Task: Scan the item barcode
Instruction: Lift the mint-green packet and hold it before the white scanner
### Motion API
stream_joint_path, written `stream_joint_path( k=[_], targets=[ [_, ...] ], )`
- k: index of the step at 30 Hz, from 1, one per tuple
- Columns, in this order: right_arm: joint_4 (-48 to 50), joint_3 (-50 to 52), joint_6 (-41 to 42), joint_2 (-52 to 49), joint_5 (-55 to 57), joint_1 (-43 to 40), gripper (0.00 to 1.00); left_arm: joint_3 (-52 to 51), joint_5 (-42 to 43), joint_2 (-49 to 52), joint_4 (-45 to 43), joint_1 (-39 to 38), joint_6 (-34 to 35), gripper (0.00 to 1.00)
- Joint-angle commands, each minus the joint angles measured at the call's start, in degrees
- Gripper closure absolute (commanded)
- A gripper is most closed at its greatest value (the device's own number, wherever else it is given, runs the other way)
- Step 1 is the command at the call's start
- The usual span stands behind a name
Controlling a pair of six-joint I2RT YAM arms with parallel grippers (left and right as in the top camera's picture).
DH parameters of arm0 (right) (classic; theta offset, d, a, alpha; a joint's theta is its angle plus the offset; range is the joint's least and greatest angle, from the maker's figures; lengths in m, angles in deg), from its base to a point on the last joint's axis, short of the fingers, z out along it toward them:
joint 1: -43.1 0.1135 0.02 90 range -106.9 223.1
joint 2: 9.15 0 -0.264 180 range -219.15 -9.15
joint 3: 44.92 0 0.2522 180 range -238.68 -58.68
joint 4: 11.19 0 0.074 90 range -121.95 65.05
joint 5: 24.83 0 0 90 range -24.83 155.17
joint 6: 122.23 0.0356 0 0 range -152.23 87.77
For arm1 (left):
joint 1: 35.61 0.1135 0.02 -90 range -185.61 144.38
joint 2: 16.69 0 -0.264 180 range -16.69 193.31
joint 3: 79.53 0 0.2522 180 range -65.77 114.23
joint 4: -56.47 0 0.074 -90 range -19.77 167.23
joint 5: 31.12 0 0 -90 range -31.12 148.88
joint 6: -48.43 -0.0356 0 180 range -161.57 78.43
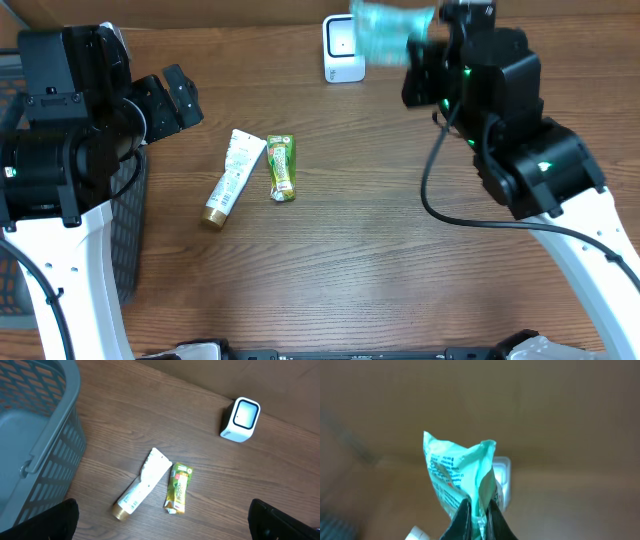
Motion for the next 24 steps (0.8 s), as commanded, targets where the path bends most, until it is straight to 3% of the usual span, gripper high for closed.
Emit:
stream_joint_path(
  k=[1, 4, 6, 9, 13, 19, 24],
  targets=[
    [5.86, -1.20, -9.18, -4.85, 23.17, 3.67, 0.96, 0.74, -0.52, 0.39, 0.00, 0.22, -0.44, 0.01],
    [17.22, -1.20, -18.08, -10.49, 33.59, 5.84, 0.96, 0.74, -0.50, 0.39, 0.00, 0.22, -0.44, 0.00],
    [28.13, -1.20, -30.18, -16.26, 38.93, 6.69, 0.96, 0.74, -0.50, 0.39, 0.00, 0.22, -0.44, 0.00],
    [37.44, -1.20, -45.55, -22.88, 38.84, 6.75, 0.96, 0.74, -0.50, 0.39, 0.00, 0.22, -0.44, 0.01],
    [44.02, -1.20, -59.63, -30.64, 34.95, 6.75, 0.96, 0.74, -0.50, 0.39, -0.02, 0.22, -0.44, 0.00],
    [50.53, -1.20, -73.57, -40.39, 27.41, 6.75, 0.96, 0.74, -0.50, 0.39, 0.00, 0.22, -0.44, 0.01],
    [50.71, -1.20, -76.28, -43.36, 23.93, 6.27, 0.96, 0.74, -0.50, 0.39, 0.00, 0.22, -0.44, 0.01]
  ],
)
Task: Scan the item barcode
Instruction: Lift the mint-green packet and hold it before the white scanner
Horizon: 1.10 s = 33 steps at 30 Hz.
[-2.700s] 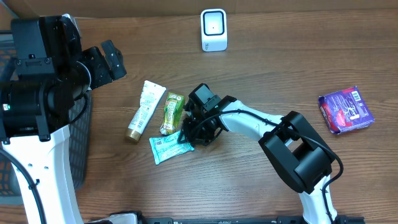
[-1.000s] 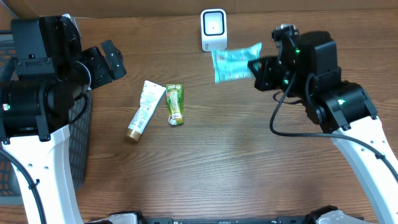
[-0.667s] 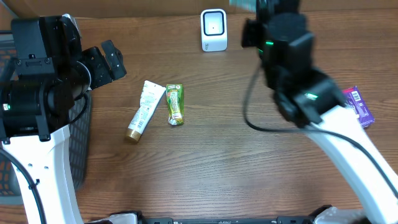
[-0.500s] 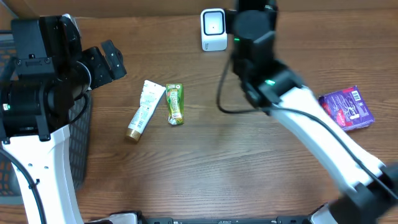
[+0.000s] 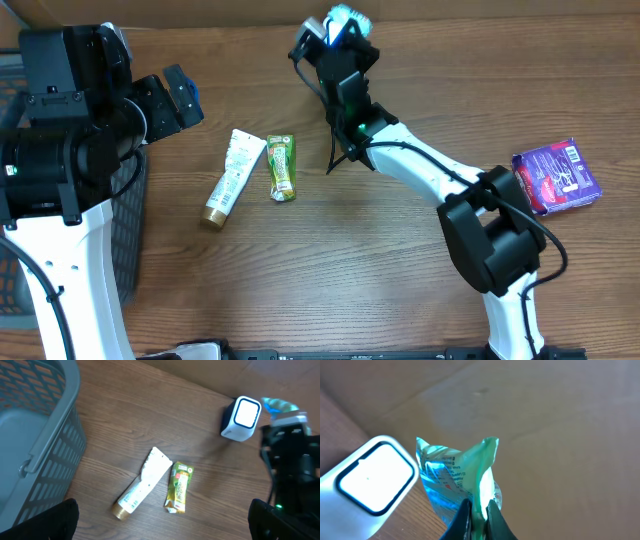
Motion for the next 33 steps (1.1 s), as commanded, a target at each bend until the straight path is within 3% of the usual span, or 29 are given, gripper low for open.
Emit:
stream_joint_path(
  k=[1, 25, 29, 33],
  targets=[
    [1.77, -0.59, -5.20, -1.01, -3.26, -0.52, 0.96, 0.74, -0.48, 0.17, -0.17, 0.22, -0.44, 0.00],
    [3.78, -0.59, -4.74, -0.50, -1.68, 0.68, 0.96, 0.74, -0.48, 0.17, -0.15, 0.22, -0.44, 0.01],
    [-1.57, -0.59, -2.84, 3.26, -1.84, 3.06, 0.96, 0.74, -0.48, 0.17, -0.15, 0.22, -0.46, 0.00],
    [-13.11, -0.59, 4.33, 7.89, -3.08, 4.13, 0.96, 0.74, -0.48, 0.17, -0.15, 0.22, -0.44, 0.00]
  ],
)
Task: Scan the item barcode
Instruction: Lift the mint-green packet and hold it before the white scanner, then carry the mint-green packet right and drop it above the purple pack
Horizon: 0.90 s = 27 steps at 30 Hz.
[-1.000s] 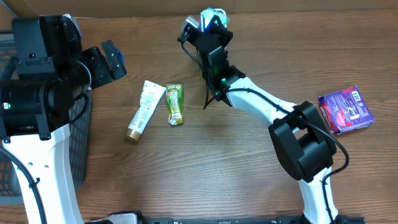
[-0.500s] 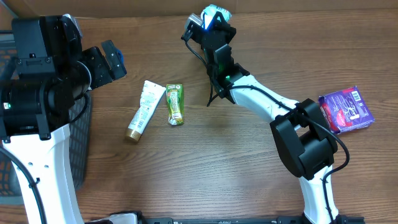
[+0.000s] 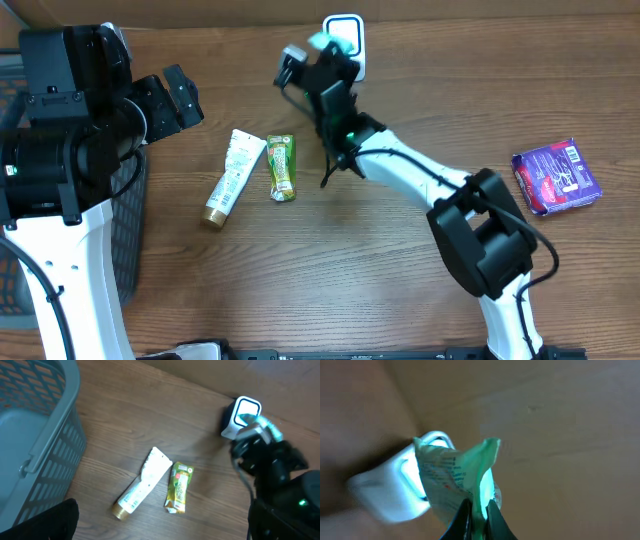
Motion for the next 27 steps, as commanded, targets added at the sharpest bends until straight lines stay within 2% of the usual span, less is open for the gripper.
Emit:
stream_joint_path(
  k=[1, 7, 13, 17, 21, 24, 27],
  targets=[
    [-7.04, -0.70, 9.29, 9.07, -1.79, 0.72, 0.96, 0.74, -0.48, 0.17, -0.17, 0.22, -0.46, 0.00],
    [-26.34, -0.70, 23.39, 20.00, -15.80, 0.48, 0.96, 0.74, -0.48, 0.17, -0.15, 0.22, -0.46, 0.00],
    [-42.29, -0.70, 51.95, 32.89, -26.32, -3.69, 0.96, 0.74, -0.48, 0.17, -0.15, 0.22, -0.48, 0.00],
    [-54.77, -0.70, 70.64, 37.57, -28.04, -12.35, 0.96, 0.74, -0.48, 0.17, -0.15, 0.22, -0.46, 0.01],
    [-65.22, -0.28, 87.03, 37.44, -28.04, -23.26, 0.96, 0.74, -0.48, 0.17, -0.15, 0.22, -0.46, 0.00],
    [-69.24, 1.77, 94.92, 36.52, -28.04, -31.45, 0.96, 0.74, -0.48, 0.17, -0.17, 0.22, -0.48, 0.00],
    [-67.41, 6.97, 100.17, 34.84, -28.04, -40.87, 0.96, 0.74, -0.48, 0.17, -0.17, 0.22, -0.46, 0.00]
  ],
)
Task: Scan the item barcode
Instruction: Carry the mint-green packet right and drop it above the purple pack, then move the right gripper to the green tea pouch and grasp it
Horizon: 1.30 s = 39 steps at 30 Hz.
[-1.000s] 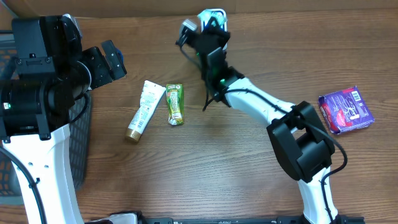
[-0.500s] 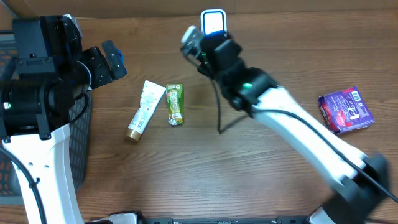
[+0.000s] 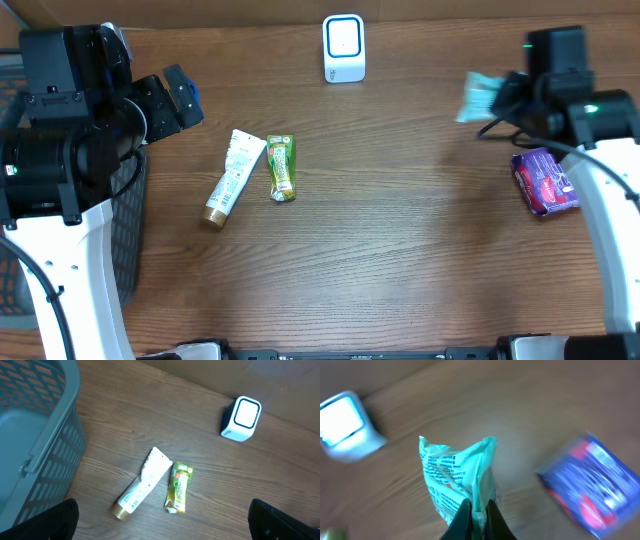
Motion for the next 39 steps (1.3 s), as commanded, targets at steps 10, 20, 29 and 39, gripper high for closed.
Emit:
stream_joint_path(
  k=[10, 20, 29, 39],
  targets=[
    [14.51, 17.90, 18.05, -4.02, -0.74, -21.42, 0.68, 0.74, -0.48, 0.17, -0.15, 0.22, -0.44, 0.01],
    [14.21, 13.29, 5.11, -3.74, -14.53, -22.88, 0.21, 0.74, -0.48, 0.17, -0.15, 0.22, -0.44, 0.00],
    [14.49, 10.01, -3.69, -3.41, -29.27, -10.60, 0.23, 0.74, -0.48, 0.17, -0.13, 0.22, -0.44, 0.00],
    [22.40, 10.01, -3.63, -7.37, -27.26, 10.67, 0.22, 0.74, -0.48, 0.17, -0.13, 0.22, -0.44, 0.01]
  ],
)
